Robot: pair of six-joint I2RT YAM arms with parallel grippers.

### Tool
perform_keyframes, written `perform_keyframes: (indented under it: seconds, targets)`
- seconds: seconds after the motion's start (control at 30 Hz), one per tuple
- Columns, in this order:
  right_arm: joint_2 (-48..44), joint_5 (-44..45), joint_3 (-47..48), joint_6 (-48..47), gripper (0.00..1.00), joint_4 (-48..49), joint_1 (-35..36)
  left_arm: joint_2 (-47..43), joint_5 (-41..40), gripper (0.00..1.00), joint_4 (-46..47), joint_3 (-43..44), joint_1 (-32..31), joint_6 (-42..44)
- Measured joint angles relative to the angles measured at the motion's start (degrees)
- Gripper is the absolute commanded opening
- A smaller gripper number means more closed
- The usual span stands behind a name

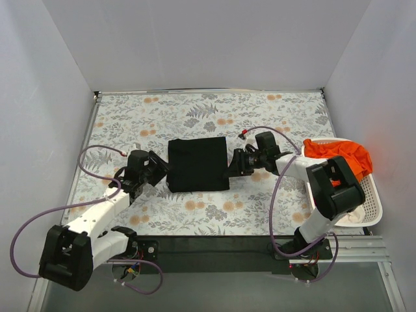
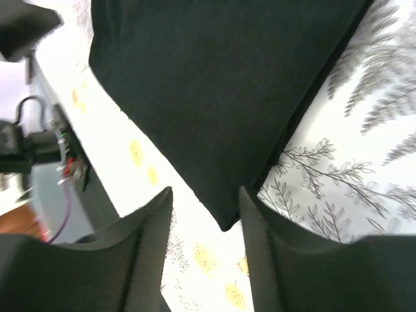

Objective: Fold and stack the t-shirts
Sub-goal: Neatly place the folded tshirt to the corner

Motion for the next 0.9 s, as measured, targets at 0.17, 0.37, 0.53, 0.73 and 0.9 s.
perform_keyframes:
  seconds: [0.17,0.37,0.53,0.73,0.9]
  targets:
    - [-6.12,9.27,2.54,-1.44,0.52,-6.78,1.62,-5.49,-5.70,0.70,-8.09,6.64,0.00,7.02]
    - [-6.54,18.58,3.58,-0.02,0.54,-10.95,4.39,-10.03,-13.40,0.73,-13.60,12.59,0.00,15.21]
    - [-1.90,21.97,6.21,1.18,0.52,-13.03,5.53,-14.47,-17.79,0.73,-13.97,12.28,0.00,19.87]
    - [4.44,22.73,11.47,1.77,0.49,-13.57,5.81,-15.61,-17.59,0.72,-13.81,9.77,0.02,21.46]
    - [8.72,21.94,15.47,2.40,0.41,-13.42,6.69,-16.90,-17.20,0.71,-13.66,9.57,0.02,22.45]
